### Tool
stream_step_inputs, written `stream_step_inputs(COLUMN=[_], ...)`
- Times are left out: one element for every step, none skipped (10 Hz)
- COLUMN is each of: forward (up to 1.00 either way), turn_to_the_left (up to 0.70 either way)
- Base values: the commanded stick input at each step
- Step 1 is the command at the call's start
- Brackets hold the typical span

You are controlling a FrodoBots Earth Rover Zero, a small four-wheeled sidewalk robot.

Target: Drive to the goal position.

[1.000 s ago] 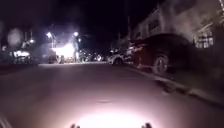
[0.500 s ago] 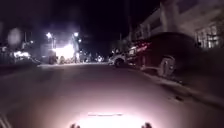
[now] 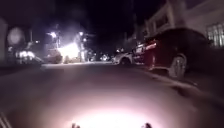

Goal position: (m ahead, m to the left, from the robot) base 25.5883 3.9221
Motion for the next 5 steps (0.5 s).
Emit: stream_step_inputs(forward=[0.70,0.70,0.70,0.70,0.70], turn_to_the_left=[0.00,0.00,0.00,0.00,0.00])
